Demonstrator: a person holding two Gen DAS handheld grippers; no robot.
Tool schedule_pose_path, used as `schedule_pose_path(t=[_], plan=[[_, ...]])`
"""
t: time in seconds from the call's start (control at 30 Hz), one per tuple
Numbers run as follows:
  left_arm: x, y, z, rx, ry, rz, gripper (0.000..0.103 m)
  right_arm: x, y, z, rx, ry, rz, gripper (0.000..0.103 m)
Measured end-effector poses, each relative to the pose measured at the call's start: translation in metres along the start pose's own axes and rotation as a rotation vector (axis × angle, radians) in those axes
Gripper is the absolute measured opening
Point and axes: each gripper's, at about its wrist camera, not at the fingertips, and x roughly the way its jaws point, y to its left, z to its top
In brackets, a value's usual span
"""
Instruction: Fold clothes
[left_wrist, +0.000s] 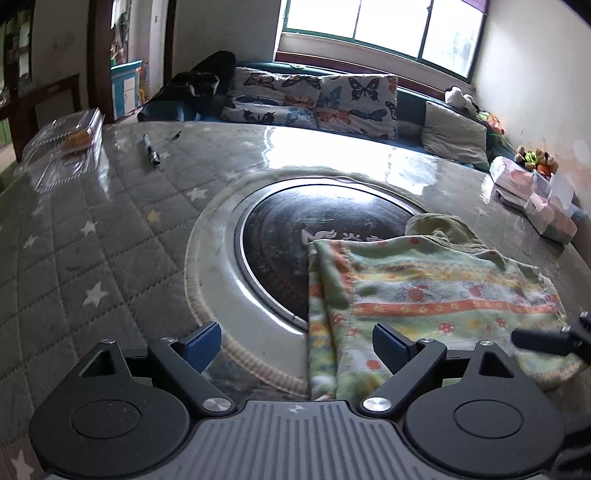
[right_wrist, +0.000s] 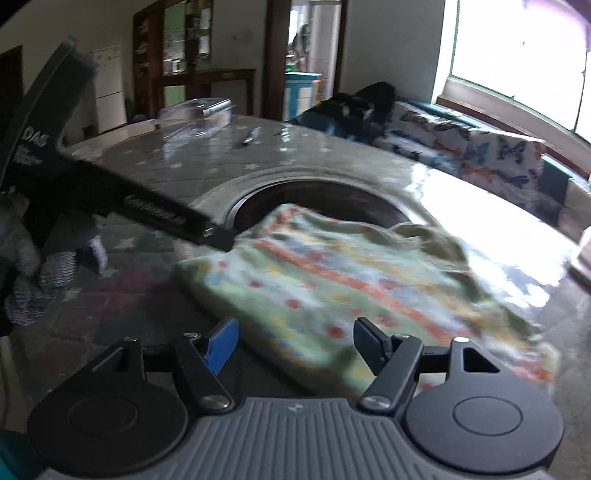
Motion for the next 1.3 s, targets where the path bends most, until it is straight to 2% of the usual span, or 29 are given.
schedule_pose_path(t=[0.07,0.17,0.43,0.6,0.73,0.77,0.8,0.9,1.3], plan=[[-0.002,0.005,0.001,-0.022,-0.005,0.001,0.093,0.006,0.008,-0.001,-0.01,0.019,0.022,0.067],[-0.004,0.014,0.002,-0.049,-0.007,-0.003,0.095,0.011,0.018,-0.002,-0.059,0.036,0.008,0.068],[-0.007,0.027,0.009,-0.102,-0.012,-0.042,0.1,0.015,0.041,0.016,-0.143,0.018,0.022,0.066],[-0.001,0.034,0.013,-0.171,0.023,-0.098,0.101,0.028,0.063,0.024,-0.216,0.028,0.044,0.054],[0.001,0.038,0.016,-0.219,0.048,-0.153,0.101,0.038,0.074,0.028,-0.254,0.037,0.04,0.04],[0.001,0.038,0.017,-0.231,0.053,-0.165,0.101,0.04,0.076,0.028,-0.262,0.036,0.036,0.035],[0.002,0.038,0.017,-0.244,0.06,-0.178,0.101,0.041,0.077,0.029,-0.267,0.035,0.032,0.024],[0.006,0.039,0.017,-0.292,0.092,-0.218,0.101,0.038,0.073,0.032,-0.231,0.019,0.043,0.012],[0.023,0.03,0.021,-0.489,0.204,-0.382,0.1,-0.004,0.033,0.041,-0.056,-0.095,0.096,0.008]])
